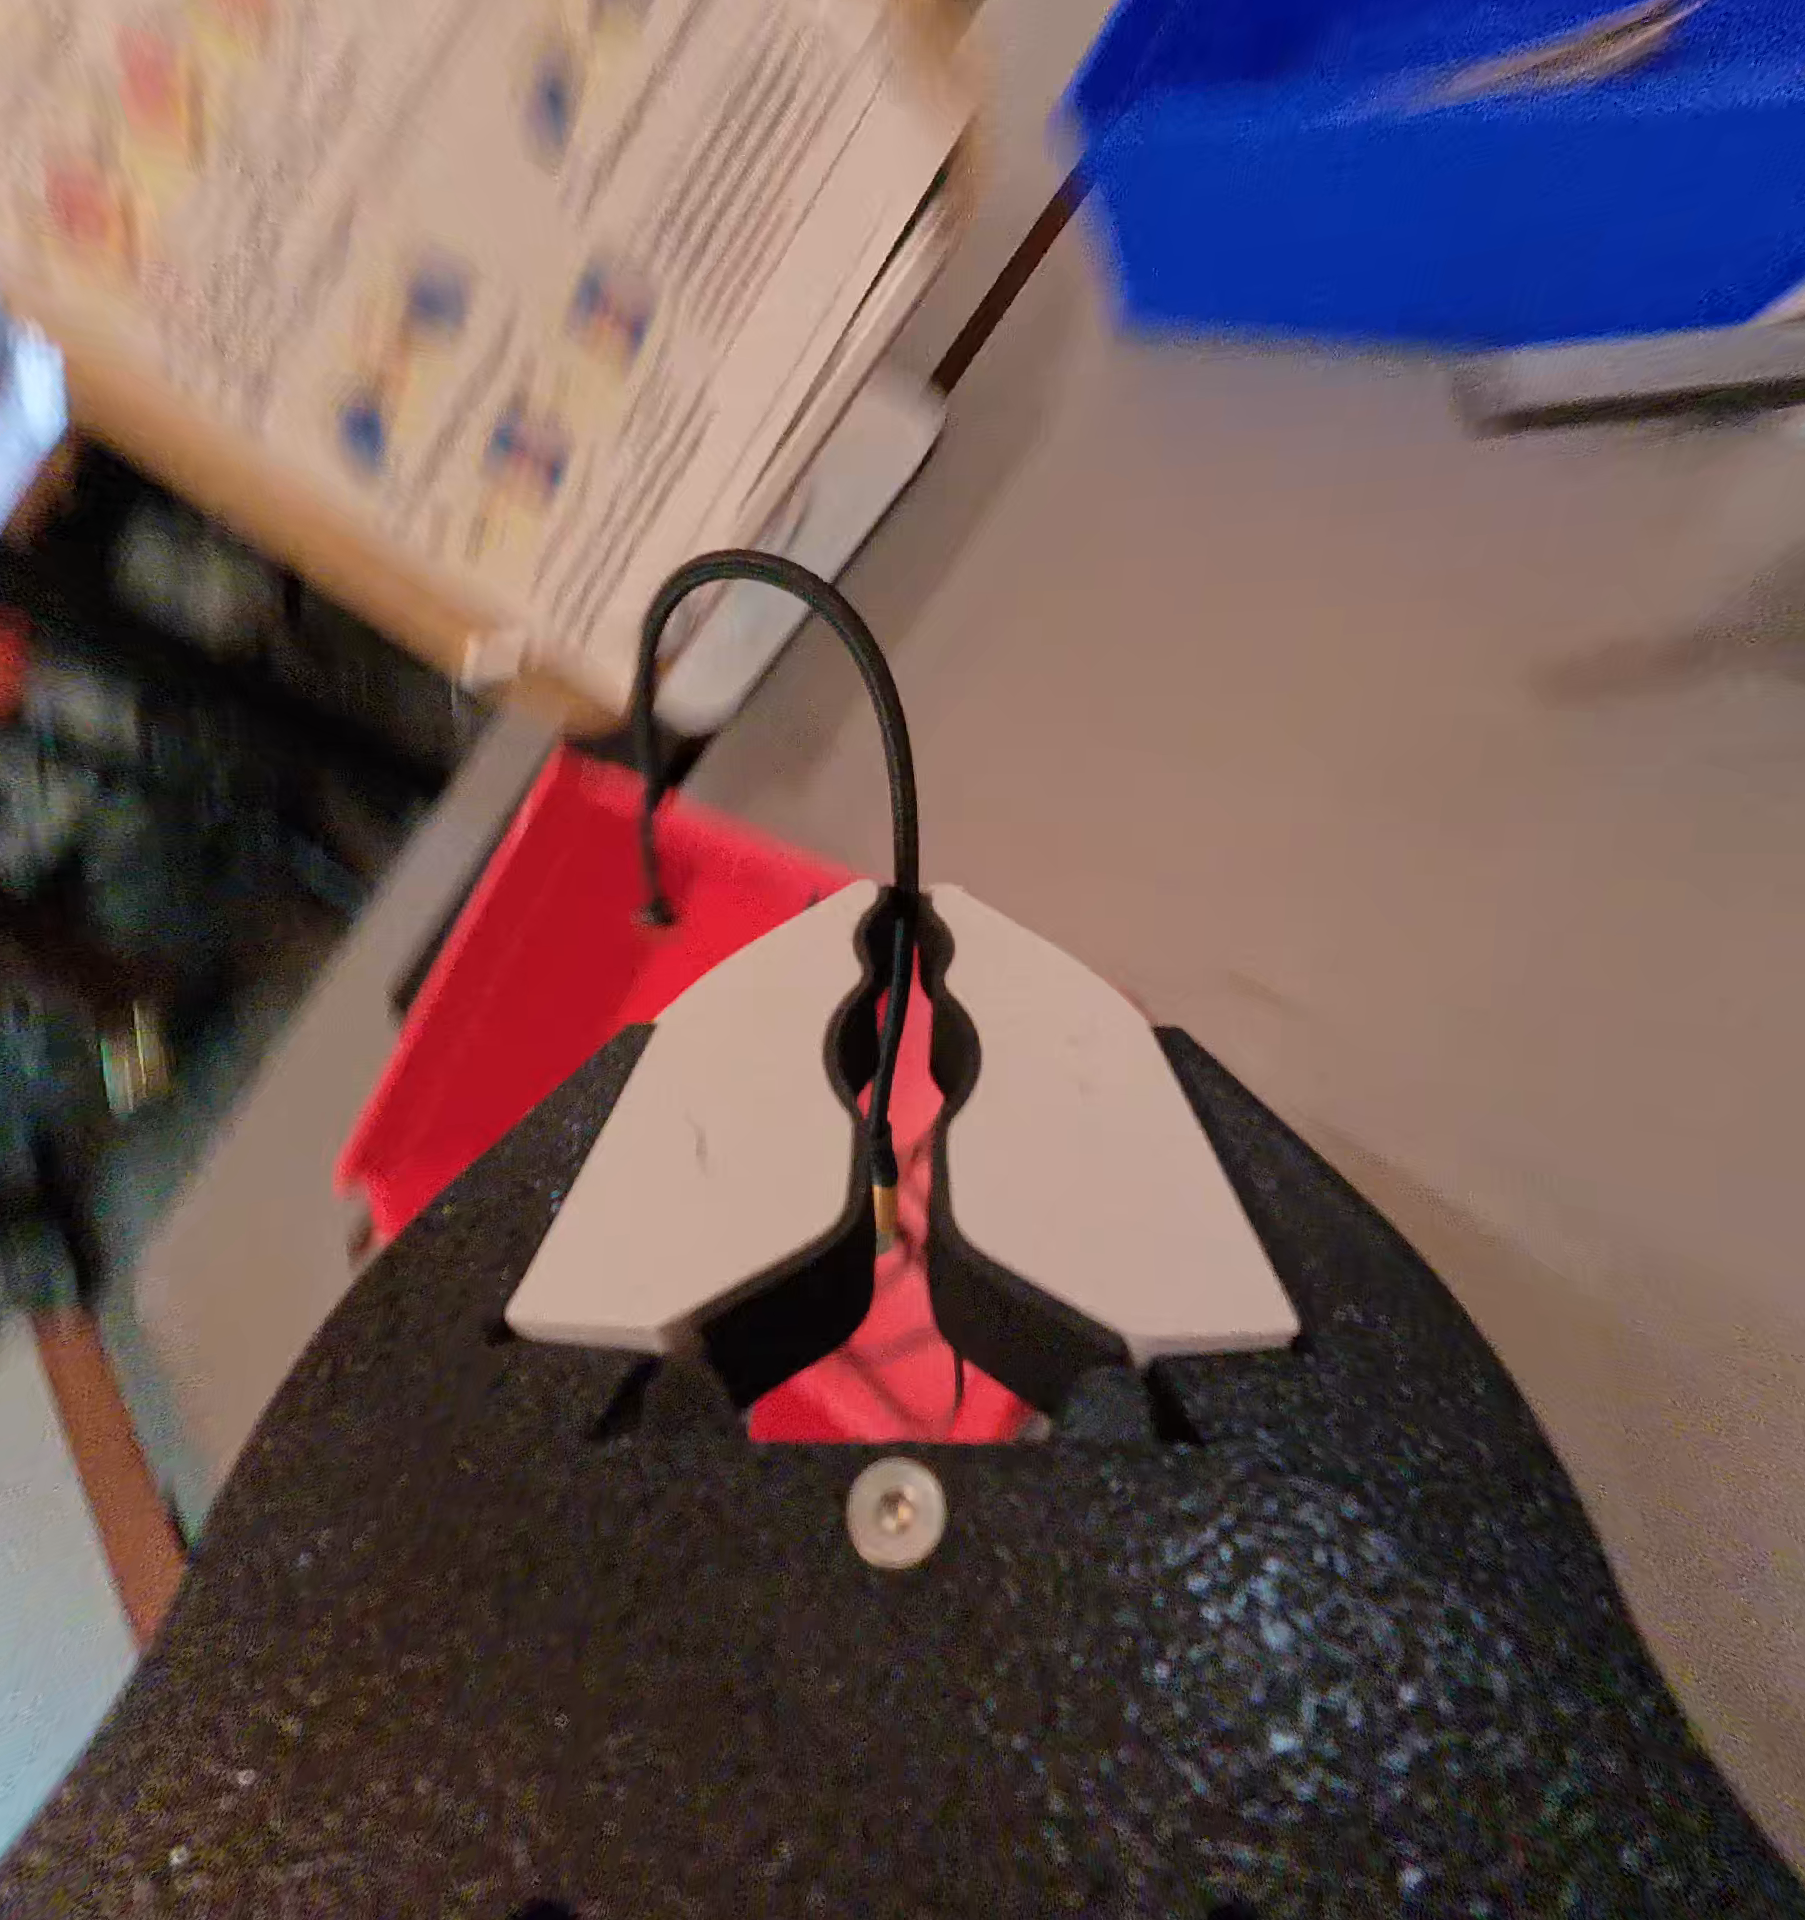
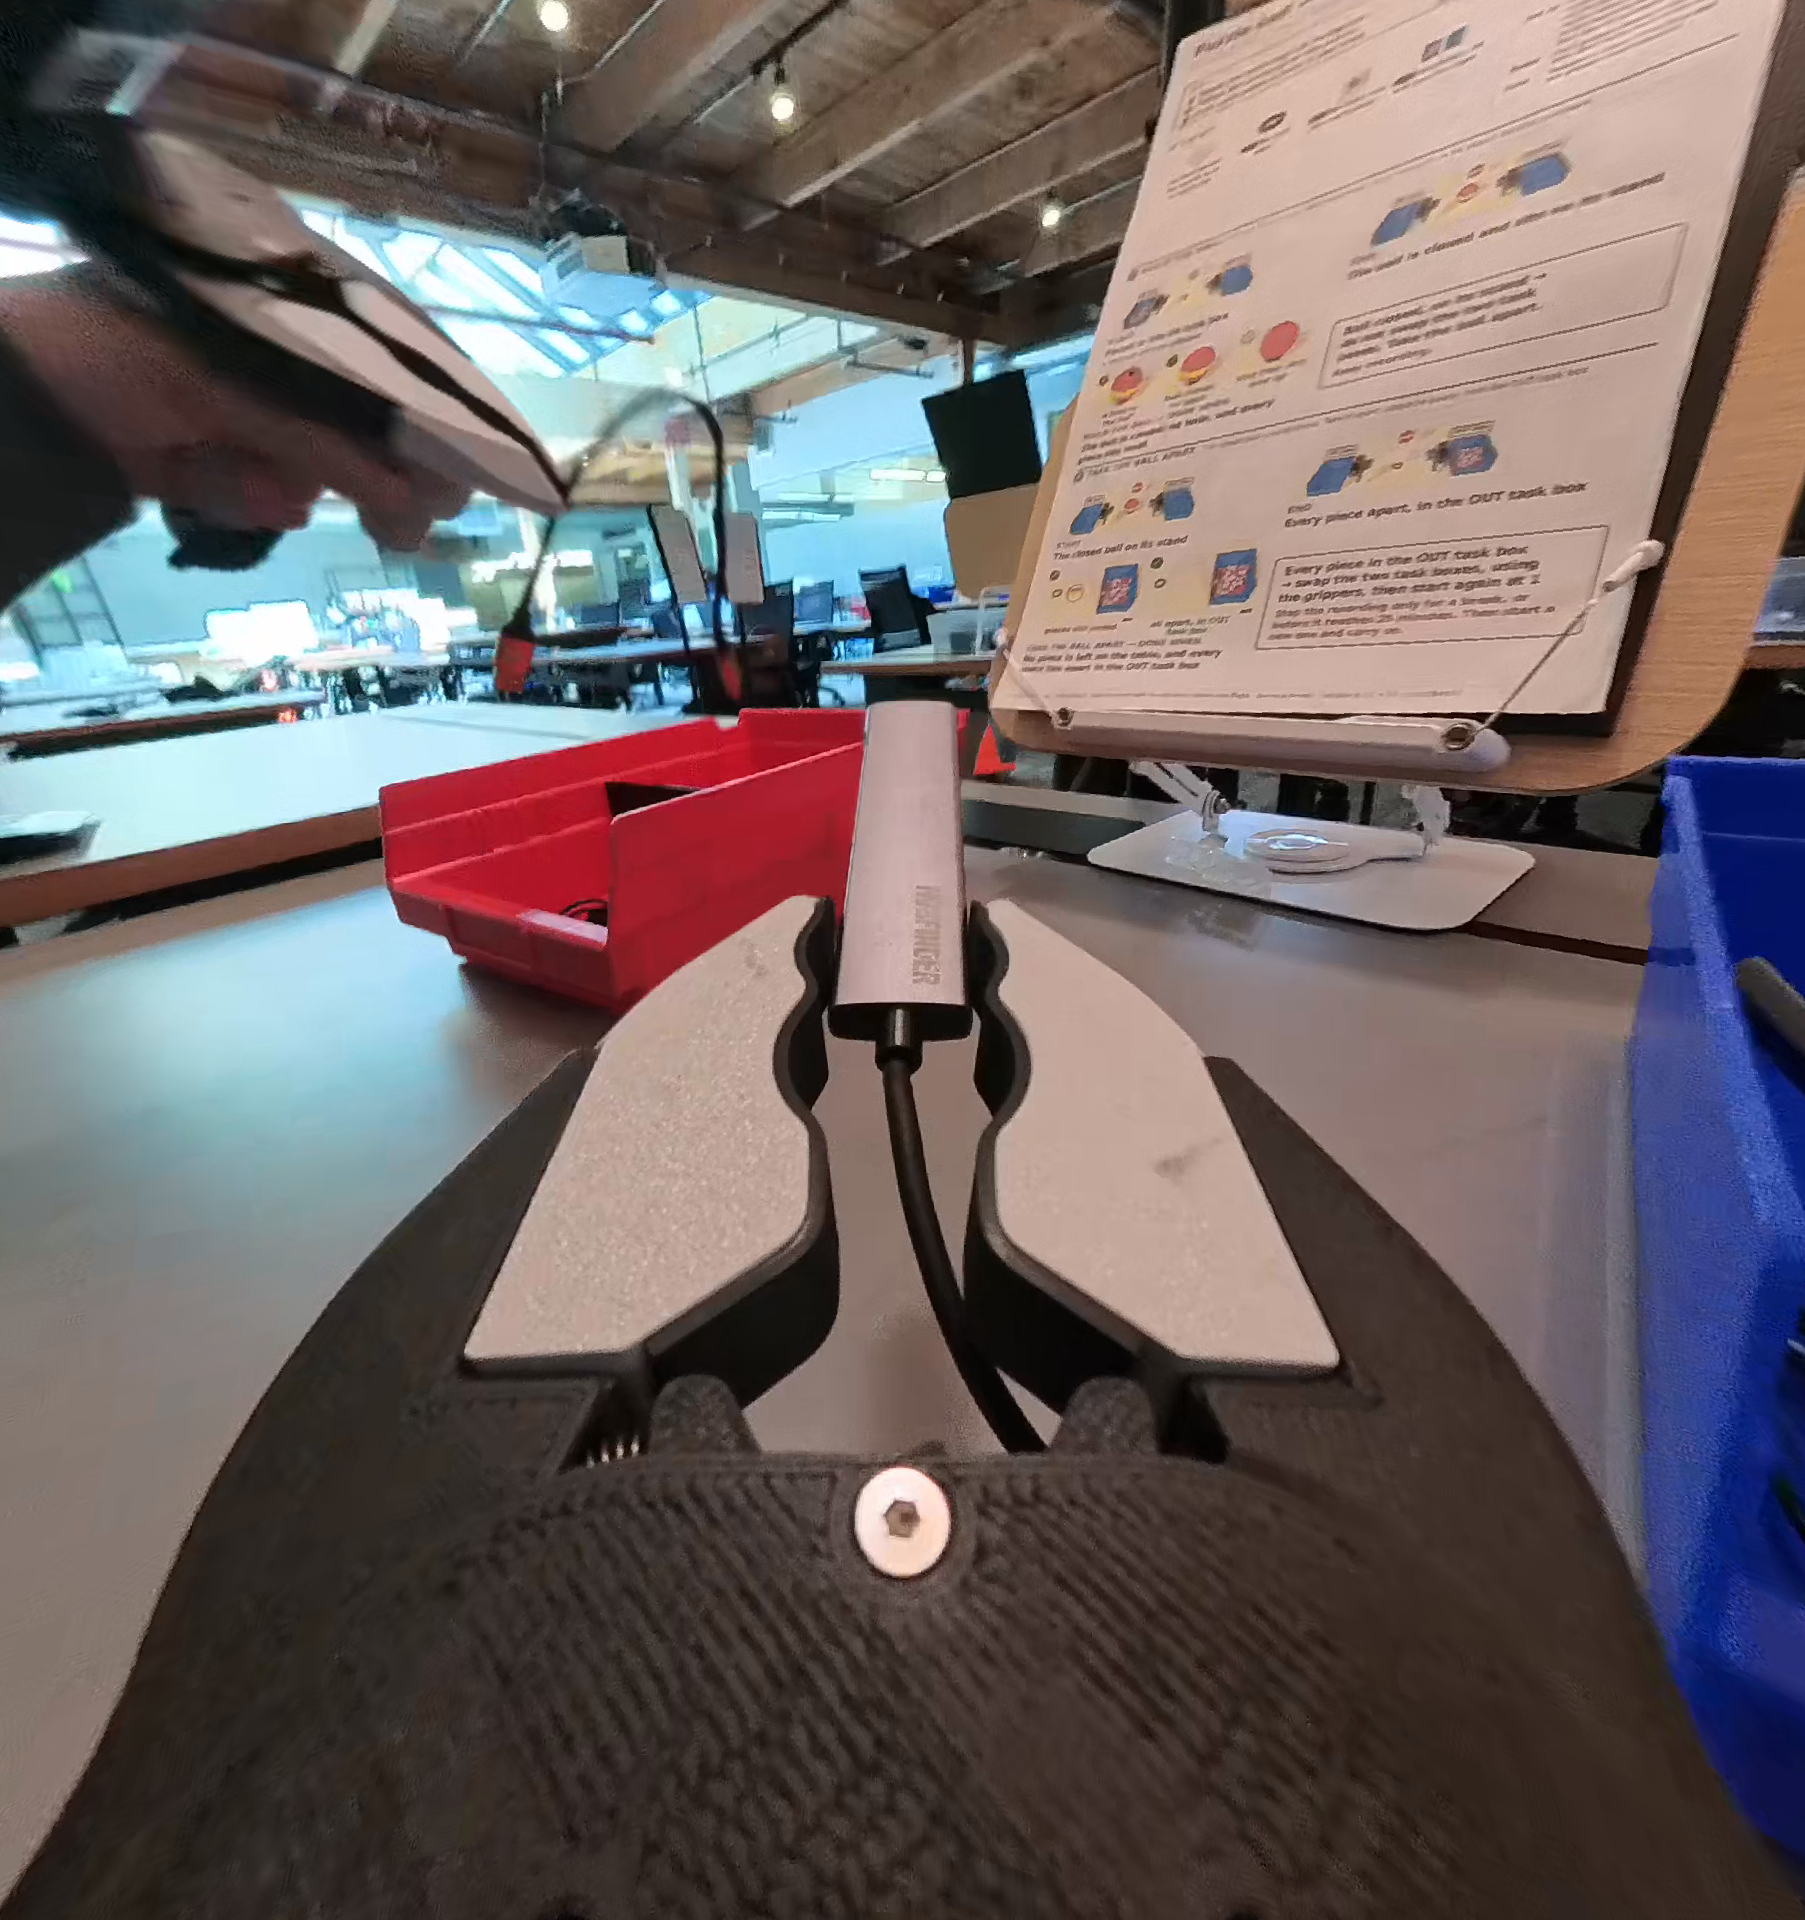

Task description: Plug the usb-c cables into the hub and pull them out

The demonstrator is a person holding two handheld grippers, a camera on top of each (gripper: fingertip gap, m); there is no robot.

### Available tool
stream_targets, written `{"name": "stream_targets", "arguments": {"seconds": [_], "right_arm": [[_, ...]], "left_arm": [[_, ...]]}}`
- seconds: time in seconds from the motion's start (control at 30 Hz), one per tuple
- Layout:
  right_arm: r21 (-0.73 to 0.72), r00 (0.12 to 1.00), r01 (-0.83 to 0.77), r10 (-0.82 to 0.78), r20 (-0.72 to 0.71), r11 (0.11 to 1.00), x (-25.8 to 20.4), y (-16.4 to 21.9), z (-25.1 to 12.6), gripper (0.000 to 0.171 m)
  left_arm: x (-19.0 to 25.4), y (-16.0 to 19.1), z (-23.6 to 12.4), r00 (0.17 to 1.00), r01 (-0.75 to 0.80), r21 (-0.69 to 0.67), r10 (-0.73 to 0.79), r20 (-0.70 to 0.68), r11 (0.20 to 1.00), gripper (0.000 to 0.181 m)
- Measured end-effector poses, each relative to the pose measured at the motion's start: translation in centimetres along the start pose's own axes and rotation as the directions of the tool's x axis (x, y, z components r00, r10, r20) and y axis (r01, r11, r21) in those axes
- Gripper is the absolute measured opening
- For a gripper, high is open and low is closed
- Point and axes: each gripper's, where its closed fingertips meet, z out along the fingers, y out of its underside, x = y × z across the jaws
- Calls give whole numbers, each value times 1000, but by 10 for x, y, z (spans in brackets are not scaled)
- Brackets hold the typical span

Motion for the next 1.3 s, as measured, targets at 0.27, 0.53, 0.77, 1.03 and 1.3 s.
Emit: {"name": "stream_targets", "arguments": {"seconds": [0.27, 0.53, 0.77, 1.03, 1.3], "right_arm": [[118, 985, -133, 145, -92, 984, 29, -12, -15, 25], [92, 994, -87, 92, -59, 992, 19, -10, -12, 25], [75, 996, -68, 72, -50, 995, 16, -9, -10, 25], [54, 1000, 6, -4, -27, 999, 5, -7, -6, 25], [56, 1000, -9, 10, -17, 998, 6, -7, -5, 25]], "left_arm": [[173, 21, 23, 776, -600, 172, 621, -111, 781, 3], [240, 113, 46, 697, -643, 62, 617, -365, 763, 9], [224, 114, 30, 887, -119, -149, 37, -460, 982, 42], [212, 85, 92, 800, 502, -365, -581, -148, 784, 37], [215, 77, 129, 693, 579, -429, -696, -188, 693, 11]]}}
